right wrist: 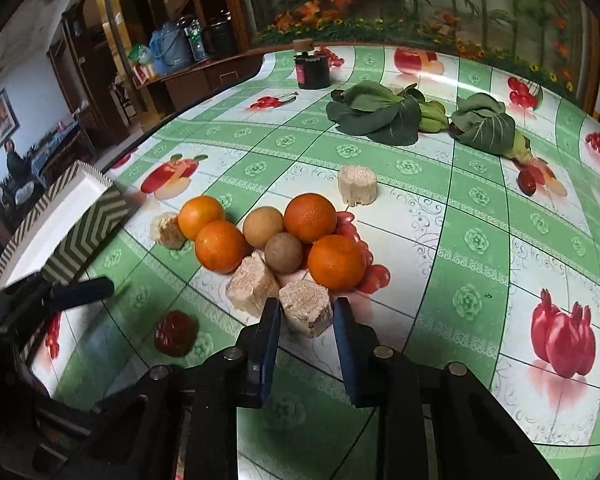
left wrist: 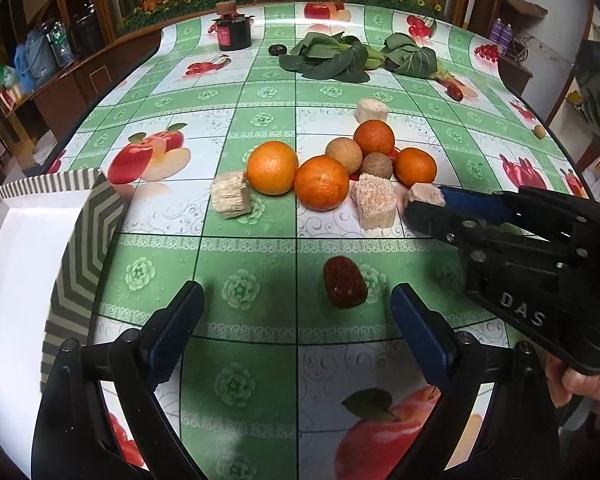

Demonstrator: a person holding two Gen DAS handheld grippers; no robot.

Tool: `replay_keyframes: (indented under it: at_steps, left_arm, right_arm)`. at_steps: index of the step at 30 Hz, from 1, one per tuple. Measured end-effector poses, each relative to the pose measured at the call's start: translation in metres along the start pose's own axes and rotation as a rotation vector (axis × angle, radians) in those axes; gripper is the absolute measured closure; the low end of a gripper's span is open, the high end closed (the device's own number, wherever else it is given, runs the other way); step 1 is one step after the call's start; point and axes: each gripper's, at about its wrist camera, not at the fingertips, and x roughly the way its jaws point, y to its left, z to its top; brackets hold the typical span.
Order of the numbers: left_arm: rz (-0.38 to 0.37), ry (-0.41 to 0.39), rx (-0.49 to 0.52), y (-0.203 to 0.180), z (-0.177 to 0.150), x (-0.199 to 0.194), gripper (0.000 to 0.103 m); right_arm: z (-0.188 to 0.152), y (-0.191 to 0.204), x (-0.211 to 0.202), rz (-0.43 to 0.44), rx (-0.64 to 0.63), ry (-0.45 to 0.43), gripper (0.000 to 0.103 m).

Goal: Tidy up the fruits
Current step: 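Close the left tool on the red jujube while the right tool grasps a beige cube, then carry the jujube in the left tool and cube in the right tool to the white tray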

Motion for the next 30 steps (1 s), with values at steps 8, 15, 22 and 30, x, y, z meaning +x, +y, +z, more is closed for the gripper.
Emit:
replay_keyframes:
  at_steps: [8, 15, 22, 30]
  left_arm:
    - [-0.026, -0.026, 0.029, -0.007, 0.004, 0.002, 0.074]
    - [-0.07, -0.009, 0.01, -0.002, -0.003, -0.007, 0.083]
    - [-0.055, -0.044, 0.005, 0.004, -0.013, -0.035, 0.083]
    - [-0.003, -0.082, -0.023, 0.024, -0.019, -0.068, 0.083]
  right_arm:
    - [-0.012, -0.013, -0.023, -0.009, 0.068, -0.028, 0.077]
    - [-0.029, -0.018, -0.042, 0.024, 0.131, -0.051, 0.077]
    - [-0.038, 0.0, -0.05, 0.059, 0.141, -0.057, 0.077]
    - [-0.032, 0.036, -0.053, 0.105, 0.103, -0.066, 0.077]
